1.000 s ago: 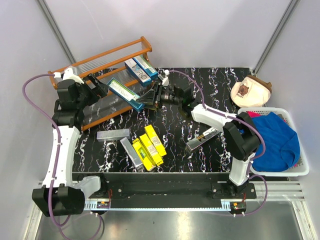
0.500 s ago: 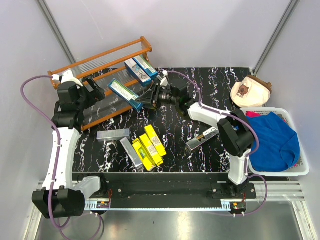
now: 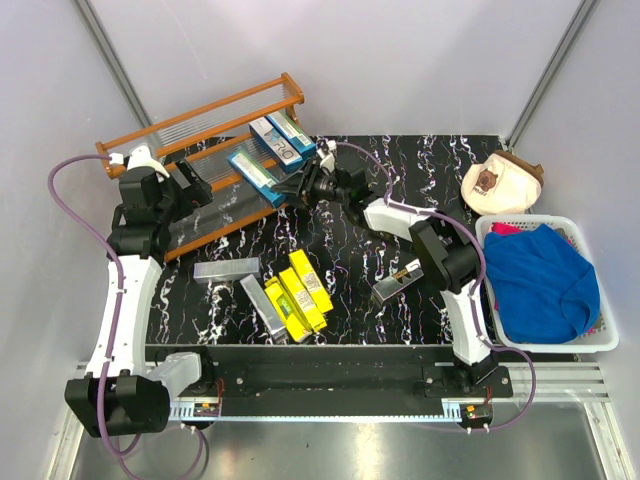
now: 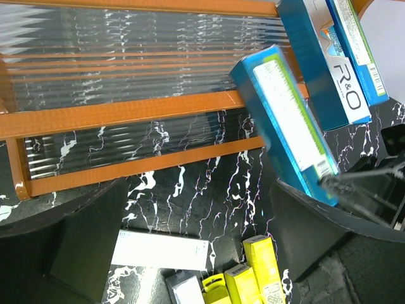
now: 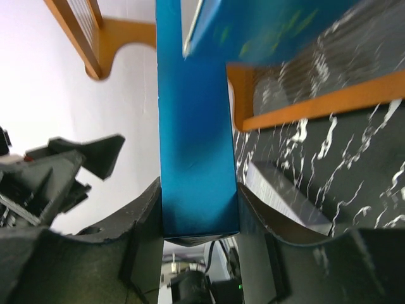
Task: Place and organize the toothpastes onto the shelf
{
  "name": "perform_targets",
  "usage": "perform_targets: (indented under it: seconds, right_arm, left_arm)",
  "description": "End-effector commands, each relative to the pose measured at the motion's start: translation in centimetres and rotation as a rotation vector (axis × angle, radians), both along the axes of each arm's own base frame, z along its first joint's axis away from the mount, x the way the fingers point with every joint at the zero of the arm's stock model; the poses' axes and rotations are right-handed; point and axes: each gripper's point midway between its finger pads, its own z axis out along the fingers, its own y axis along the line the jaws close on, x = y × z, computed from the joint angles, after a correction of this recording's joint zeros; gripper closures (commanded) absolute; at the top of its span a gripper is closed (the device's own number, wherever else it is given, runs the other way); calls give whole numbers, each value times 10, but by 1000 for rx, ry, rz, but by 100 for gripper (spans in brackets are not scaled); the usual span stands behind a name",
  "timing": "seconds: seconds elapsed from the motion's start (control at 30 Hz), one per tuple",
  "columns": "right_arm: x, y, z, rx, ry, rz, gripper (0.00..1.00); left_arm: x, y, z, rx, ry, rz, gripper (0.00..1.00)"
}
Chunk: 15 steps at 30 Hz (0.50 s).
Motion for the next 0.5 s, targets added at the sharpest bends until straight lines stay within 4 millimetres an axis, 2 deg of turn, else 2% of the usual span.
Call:
perform_targets:
  seconds: [0.0,0.1,0.13,0.2,0.23,0.27,0.47]
  right_arm:
    - [35,-11,59,122,-144,-84,73]
    - [49,-14,57,123,-138,-111,73]
    - [53,-13,63,133,-148,-114,73]
    - [58,-10,54,124,-128,-115,73]
    - [62,-9,61,133,-142,-114,73]
    - [65,-7,51,119,-119,-115,73]
    - [75,-1,42,122,-83,-126,73]
  left_arm:
    - [2,-2,15,9,-63,-17,1]
    - [2,-2,15,7,-63,-16,1]
    - [3,-2,14,8,-61,-18,1]
    - [3,-2,14,8,-60,-18,1]
    - [3,-2,14,9,-60,-19,1]
    - [3,-2,14,8,-60,-18,1]
    - [3,-2,13,9,-58,-19,1]
